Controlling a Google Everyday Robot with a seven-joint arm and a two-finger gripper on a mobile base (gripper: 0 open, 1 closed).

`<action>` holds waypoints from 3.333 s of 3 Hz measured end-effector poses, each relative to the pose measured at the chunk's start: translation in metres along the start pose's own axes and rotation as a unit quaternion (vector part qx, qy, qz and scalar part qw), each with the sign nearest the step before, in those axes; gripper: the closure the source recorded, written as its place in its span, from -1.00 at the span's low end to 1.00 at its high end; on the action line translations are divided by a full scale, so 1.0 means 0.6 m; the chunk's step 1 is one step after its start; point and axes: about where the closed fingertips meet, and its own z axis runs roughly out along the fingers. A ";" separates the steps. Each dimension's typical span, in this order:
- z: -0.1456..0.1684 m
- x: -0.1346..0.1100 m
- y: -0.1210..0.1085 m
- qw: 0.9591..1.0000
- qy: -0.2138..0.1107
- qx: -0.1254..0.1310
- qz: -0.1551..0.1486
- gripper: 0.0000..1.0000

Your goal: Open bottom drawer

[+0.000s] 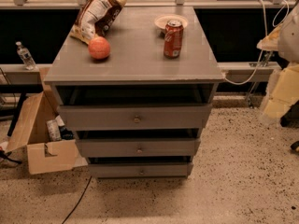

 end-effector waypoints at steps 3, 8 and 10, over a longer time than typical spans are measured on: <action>0.107 -0.028 0.026 0.998 -0.053 -0.027 -0.008 -1.00; 0.407 -0.039 0.112 0.987 -0.140 -0.082 0.004 -1.00; 0.658 -0.068 0.152 0.977 -0.194 -0.087 -0.001 -1.00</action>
Offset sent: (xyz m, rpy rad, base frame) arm 0.0066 0.0245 -0.0558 0.0674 0.0166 0.0580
